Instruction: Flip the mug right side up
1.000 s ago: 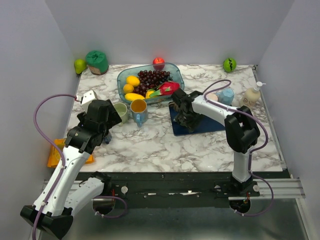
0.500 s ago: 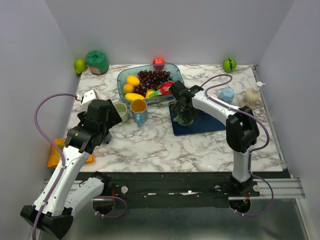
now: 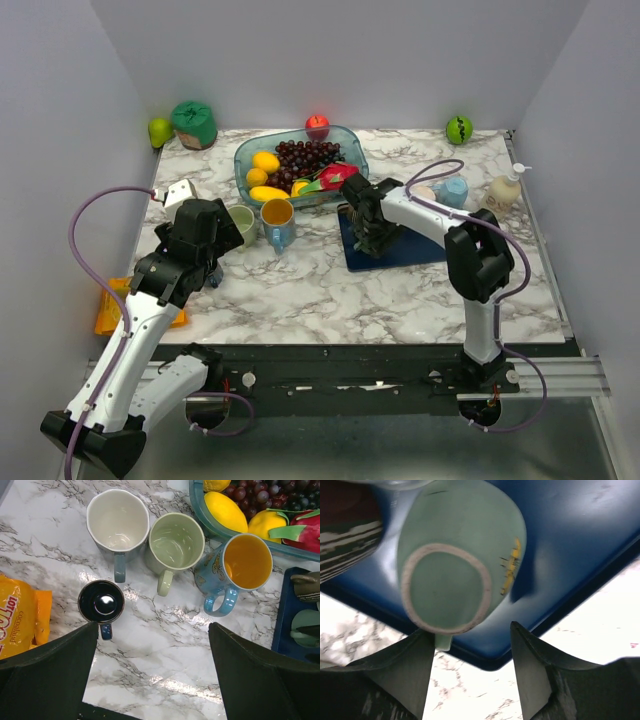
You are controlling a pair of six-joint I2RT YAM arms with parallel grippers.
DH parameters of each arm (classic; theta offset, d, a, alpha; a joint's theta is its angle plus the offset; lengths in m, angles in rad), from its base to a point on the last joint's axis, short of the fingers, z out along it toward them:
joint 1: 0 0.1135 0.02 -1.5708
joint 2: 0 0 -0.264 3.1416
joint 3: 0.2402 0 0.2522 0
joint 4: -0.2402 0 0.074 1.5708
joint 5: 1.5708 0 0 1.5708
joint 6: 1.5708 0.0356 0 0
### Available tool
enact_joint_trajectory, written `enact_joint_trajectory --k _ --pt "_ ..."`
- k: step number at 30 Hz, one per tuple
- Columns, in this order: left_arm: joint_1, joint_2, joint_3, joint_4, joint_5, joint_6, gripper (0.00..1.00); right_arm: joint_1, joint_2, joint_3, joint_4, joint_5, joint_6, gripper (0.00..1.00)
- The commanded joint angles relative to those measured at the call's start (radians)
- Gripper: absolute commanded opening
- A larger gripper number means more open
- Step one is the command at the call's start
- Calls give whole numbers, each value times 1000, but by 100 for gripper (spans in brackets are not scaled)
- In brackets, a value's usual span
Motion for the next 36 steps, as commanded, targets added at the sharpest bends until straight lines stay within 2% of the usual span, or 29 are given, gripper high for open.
enact_joint_trajectory --k 1,8,12,18,21,25,28,33,36 --pt "4 -19 -10 31 17 4 99 -19 -66 -61 -2 70 -56 63" --pt "4 -19 -18 32 20 7 99 -33 -143 -143 101 111 -216 57" --pt "3 -19 -24 37 23 7 99 -32 -140 -141 119 131 -349 52" --pt "4 -21 -32 42 25 5 99 -33 -106 -144 142 108 -426 40" --pt "4 -23 -32 39 23 5 99 -33 -102 -152 151 99 -425 32" --pt "3 -24 -29 37 22 5 99 -33 -100 -150 158 97 -437 11" --pt "3 -21 -26 40 28 8 99 -33 -94 -147 162 86 -454 1" --pt "3 -21 -18 52 72 28 99 -32 -114 -175 211 30 -500 0" --pt "4 -21 -17 80 120 56 99 -33 -192 -227 269 -1 -526 0"
